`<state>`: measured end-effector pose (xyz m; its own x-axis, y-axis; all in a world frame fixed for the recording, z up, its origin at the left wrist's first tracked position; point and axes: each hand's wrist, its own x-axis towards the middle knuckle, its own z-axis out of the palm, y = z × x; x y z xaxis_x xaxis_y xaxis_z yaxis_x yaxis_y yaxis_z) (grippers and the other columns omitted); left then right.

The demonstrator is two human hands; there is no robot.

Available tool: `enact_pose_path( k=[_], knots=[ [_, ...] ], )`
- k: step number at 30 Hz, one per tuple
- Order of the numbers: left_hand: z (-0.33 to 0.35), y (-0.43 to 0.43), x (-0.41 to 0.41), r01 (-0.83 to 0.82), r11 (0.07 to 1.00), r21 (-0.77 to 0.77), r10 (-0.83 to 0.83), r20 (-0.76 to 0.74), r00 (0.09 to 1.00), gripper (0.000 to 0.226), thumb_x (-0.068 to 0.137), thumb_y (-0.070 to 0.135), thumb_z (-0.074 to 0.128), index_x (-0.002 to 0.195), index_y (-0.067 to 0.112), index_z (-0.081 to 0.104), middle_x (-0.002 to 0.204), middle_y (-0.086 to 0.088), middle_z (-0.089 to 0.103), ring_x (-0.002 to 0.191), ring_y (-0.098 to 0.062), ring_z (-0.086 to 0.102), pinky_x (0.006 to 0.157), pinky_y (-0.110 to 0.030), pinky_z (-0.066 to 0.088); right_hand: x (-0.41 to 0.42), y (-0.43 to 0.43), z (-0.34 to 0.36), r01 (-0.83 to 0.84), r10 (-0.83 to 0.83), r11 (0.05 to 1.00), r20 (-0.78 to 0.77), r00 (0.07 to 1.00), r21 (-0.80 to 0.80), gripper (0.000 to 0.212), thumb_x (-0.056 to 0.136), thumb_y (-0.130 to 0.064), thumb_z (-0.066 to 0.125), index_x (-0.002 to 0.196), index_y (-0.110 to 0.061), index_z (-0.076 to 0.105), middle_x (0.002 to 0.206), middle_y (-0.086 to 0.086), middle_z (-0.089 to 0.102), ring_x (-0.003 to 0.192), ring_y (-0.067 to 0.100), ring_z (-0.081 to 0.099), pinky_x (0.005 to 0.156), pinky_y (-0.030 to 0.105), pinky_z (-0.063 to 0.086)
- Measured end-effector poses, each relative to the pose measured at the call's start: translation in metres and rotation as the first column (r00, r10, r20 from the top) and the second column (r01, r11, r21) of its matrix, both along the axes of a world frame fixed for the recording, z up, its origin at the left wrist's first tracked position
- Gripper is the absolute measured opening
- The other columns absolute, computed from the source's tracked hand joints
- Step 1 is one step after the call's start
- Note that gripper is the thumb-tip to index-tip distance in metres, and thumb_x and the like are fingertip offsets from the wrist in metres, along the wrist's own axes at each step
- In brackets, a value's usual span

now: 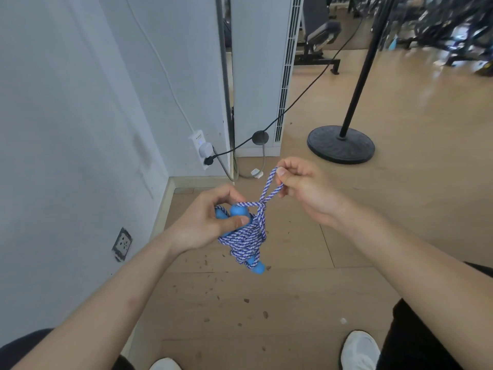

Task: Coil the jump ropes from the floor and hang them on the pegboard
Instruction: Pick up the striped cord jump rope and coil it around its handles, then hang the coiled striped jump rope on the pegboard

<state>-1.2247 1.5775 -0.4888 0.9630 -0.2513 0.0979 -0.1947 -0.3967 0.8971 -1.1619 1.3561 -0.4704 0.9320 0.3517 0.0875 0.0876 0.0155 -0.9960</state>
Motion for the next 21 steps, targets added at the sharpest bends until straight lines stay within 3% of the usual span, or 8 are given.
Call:
enact_pose_path(
  k=[2, 5, 8, 10, 12, 14, 18, 21],
  knots=[
    [-0.003, 0.003, 0.0, 0.0, 1.0, 0.026, 0.0, -0.009, 1.0, 0.018, 0.085, 0.007, 0.078, 0.094, 0.013, 0.064, 0.094, -0.005, 0.069, 0.075, -0.007, 0.062, 0.069, -0.023, 0.049, -0.003, 0.002, -0.001, -0.054, 0.054, 0.999, -0.002, 0.999, 0.004, 0.021, 0.101, -0.001, 0.048, 0.085, -0.009, 0.058, 0.073, 0.0, 0.061, 0.068, 0.012, 0.057, 0.072, 0.03, 0.052],
    [-0.013, 0.007, 0.0, -0.015, 0.998, 0.061, 0.019, -0.058, 0.998, 0.027, 0.083, 0.013, 0.079, 0.103, 0.025, 0.065, 0.098, 0.005, 0.069, 0.083, -0.008, 0.065, 0.076, -0.028, 0.05, -0.009, 0.005, 0.001, -0.156, 0.161, 0.984, 0.061, 0.985, -0.082, 0.013, 0.098, -0.001, 0.055, 0.09, -0.009, 0.061, 0.077, 0.001, 0.068, 0.07, 0.009, 0.062, 0.07, 0.027, 0.055],
    [-0.015, 0.004, -0.001, -0.035, 0.996, 0.088, 0.043, -0.091, 0.995, 0.05, 0.077, 0.025, 0.079, 0.12, 0.041, 0.061, 0.116, 0.016, 0.068, 0.113, -0.001, 0.061, 0.099, -0.032, 0.047, -0.01, 0.008, 0.003, -0.192, 0.21, 0.968, 0.109, 0.972, -0.159, 0.011, 0.093, -0.002, 0.065, 0.091, -0.013, 0.065, 0.082, 0.001, 0.073, 0.076, 0.009, 0.066, 0.068, 0.023, 0.053],
    [-0.01, 0.0, -0.001, -0.091, 0.995, 0.029, 0.093, -0.086, 0.992, 0.052, 0.074, 0.029, 0.071, 0.124, 0.039, 0.062, 0.124, 0.018, 0.067, 0.123, 0.001, 0.056, 0.109, -0.037, 0.043, -0.008, 0.01, 0.001, -0.194, 0.227, 0.958, 0.142, 0.964, -0.211, 0.014, 0.09, -0.004, 0.069, 0.089, -0.018, 0.066, 0.085, 0.0, 0.073, 0.082, 0.014, 0.066, 0.073, 0.026, 0.051],
    [-0.005, -0.002, -0.001, -0.15, 0.985, -0.084, 0.143, -0.089, 0.986, 0.045, 0.075, 0.026, 0.066, 0.12, 0.032, 0.067, 0.121, 0.016, 0.069, 0.119, -0.002, 0.061, 0.108, -0.04, 0.047, -0.006, 0.013, -0.003, -0.201, 0.252, 0.943, 0.175, 0.952, -0.263, 0.017, 0.089, -0.005, 0.07, 0.09, -0.021, 0.066, 0.085, -0.002, 0.072, 0.082, 0.013, 0.064, 0.078, 0.031, 0.049],
    [-0.002, -0.006, -0.003, -0.155, 0.977, -0.148, 0.146, -0.07, 0.987, 0.037, 0.079, 0.025, 0.065, 0.115, 0.029, 0.071, 0.115, 0.013, 0.073, 0.113, -0.006, 0.065, 0.104, -0.04, 0.05, -0.004, 0.015, -0.005, -0.217, 0.271, 0.935, 0.172, 0.947, -0.281, 0.018, 0.089, -0.008, 0.071, 0.094, -0.023, 0.065, 0.084, -0.006, 0.071, 0.08, 0.009, 0.062, 0.078, 0.027, 0.047],
    [-0.002, -0.011, -0.004, -0.133, 0.975, -0.178, 0.13, -0.025, 0.991, 0.026, 0.081, 0.036, 0.074, 0.106, 0.03, 0.073, 0.103, 0.008, 0.076, 0.102, -0.015, 0.069, 0.094, -0.037, 0.053, 0.0, 0.018, -0.003, -0.271, 0.32, 0.923, 0.155, 0.935, -0.274, 0.022, 0.086, -0.005, 0.07, 0.096, -0.023, 0.064, 0.089, -0.005, 0.07, 0.081, 0.006, 0.06, 0.079, 0.023, 0.046],
    [-0.004, -0.009, 0.0, -0.165, 0.973, -0.162, 0.164, -0.018, 0.986, 0.031, 0.077, 0.045, 0.078, 0.095, 0.019, 0.074, 0.086, 0.004, 0.075, 0.08, -0.015, 0.066, 0.078, -0.032, 0.051, 0.002, 0.021, -0.005, -0.252, 0.309, 0.927, 0.187, 0.932, -0.276, 0.024, 0.086, 0.003, 0.07, 0.094, -0.019, 0.064, 0.088, -0.001, 0.07, 0.081, 0.009, 0.061, 0.081, 0.024, 0.05]
  ],
)
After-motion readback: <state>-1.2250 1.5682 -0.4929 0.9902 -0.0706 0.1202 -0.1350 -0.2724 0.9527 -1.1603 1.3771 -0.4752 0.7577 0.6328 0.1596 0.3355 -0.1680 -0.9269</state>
